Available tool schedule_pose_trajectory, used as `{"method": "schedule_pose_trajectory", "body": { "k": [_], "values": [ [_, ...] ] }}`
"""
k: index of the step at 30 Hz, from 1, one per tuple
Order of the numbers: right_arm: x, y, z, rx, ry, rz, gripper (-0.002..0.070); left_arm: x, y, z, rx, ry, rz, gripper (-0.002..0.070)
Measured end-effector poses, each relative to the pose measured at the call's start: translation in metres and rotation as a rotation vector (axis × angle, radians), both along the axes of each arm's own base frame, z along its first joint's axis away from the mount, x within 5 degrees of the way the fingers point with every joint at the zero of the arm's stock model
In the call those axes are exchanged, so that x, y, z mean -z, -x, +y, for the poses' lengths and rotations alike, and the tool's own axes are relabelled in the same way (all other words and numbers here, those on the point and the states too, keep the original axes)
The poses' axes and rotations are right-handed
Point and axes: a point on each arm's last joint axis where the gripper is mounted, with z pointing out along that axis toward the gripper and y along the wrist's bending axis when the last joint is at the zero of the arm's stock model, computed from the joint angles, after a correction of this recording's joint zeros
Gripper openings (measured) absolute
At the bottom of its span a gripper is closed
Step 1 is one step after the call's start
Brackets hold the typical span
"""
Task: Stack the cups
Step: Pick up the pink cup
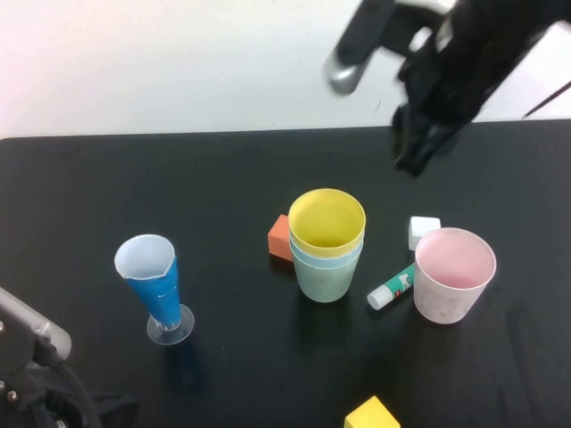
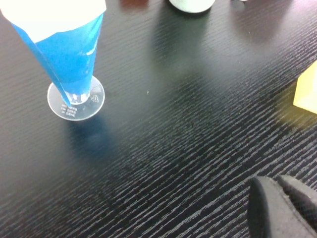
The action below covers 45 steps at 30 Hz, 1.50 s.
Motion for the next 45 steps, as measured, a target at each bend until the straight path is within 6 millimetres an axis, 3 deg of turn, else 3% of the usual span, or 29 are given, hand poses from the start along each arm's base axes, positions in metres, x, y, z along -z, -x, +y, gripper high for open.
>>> {"method": "schedule_pose_trajectory", "body": {
  "k": [3, 5, 17, 22, 30, 33, 38, 42, 45],
  "values": [
    [-0.014, 0.001, -0.021, 0.084, -0.003, -0.023, 0.0328, 0.0, 0.0, 0.0, 0.001, -0.001, 0.002, -0.0001],
    [-0.014, -0.001, -0.033, 0.121, -0.018, -0.004, 0.0354, 0.0, 0.0, 0.0, 0.001, -0.002, 0.003, -0.0001],
    [0.063, -0.003, -0.075, 0.25, 0.022, 0.289, 0.0375, 0.001, 0.001, 0.0, 0.003, -0.005, 0.01, -0.0001],
    [0.077, -0.002, -0.078, 0.256, 0.019, 0.32, 0.0375, 0.001, 0.001, 0.0, 0.004, -0.006, 0.011, -0.0001],
    [0.112, -0.013, -0.062, 0.214, -0.047, 0.429, 0.0372, 0.001, 0.002, -0.001, 0.006, 0.015, 0.03, -0.0001],
    [0.125, -0.017, -0.06, 0.194, -0.039, 0.463, 0.0315, 0.001, 0.003, -0.002, 0.009, 0.018, 0.041, -0.0001],
    [0.129, -0.017, -0.06, 0.175, -0.024, 0.481, 0.0067, 0.002, 0.004, -0.001, 0.013, 0.013, 0.055, -0.0001],
    [0.114, -0.022, -0.06, 0.172, -0.021, 0.436, 0.002, 0.002, 0.004, -0.001, 0.014, 0.012, 0.057, -0.0001],
    [0.084, -0.024, -0.06, 0.195, -0.053, 0.349, 0.0017, 0.003, 0.005, -0.001, 0.016, 0.009, 0.063, -0.0001]
  ]
}}
